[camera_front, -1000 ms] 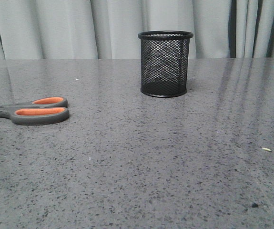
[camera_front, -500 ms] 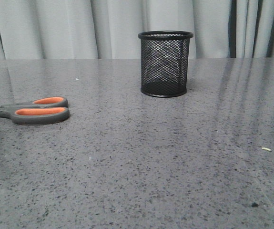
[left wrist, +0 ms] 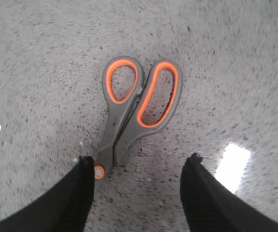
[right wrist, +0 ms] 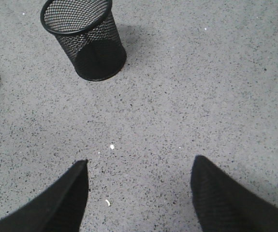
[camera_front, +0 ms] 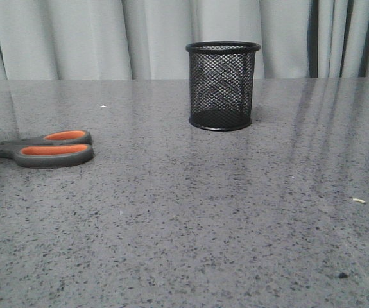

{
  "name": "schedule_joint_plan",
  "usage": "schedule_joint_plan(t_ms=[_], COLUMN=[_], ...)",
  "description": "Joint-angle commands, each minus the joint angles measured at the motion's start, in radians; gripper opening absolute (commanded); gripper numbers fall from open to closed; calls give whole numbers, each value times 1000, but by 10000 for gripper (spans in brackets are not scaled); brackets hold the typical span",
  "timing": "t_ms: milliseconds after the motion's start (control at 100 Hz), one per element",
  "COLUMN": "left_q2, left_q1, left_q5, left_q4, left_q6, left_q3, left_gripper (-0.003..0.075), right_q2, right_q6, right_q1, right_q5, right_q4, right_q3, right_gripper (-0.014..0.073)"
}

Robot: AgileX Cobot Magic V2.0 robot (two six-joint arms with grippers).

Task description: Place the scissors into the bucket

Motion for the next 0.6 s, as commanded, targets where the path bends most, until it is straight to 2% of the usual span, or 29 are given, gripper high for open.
schedule_joint_plan(t_ms=[0,340,590], left_q2=[25,195,291], left_q1=[3,3,-15], left_q5=[-8,48,68], left_q4=[-35,-9,21], left_q6=[82,265,265], left_q3=[-52,-163,-210], left_gripper=[375,375,375], right_q2=[3,3,3], right_q6=[-20,-22,-22], right_q1=[2,2,2], right_q5=[-47,-47,-53], right_q4=[15,15,15], right_q3=[-37,-37,-37], right_gripper=[415,415,415])
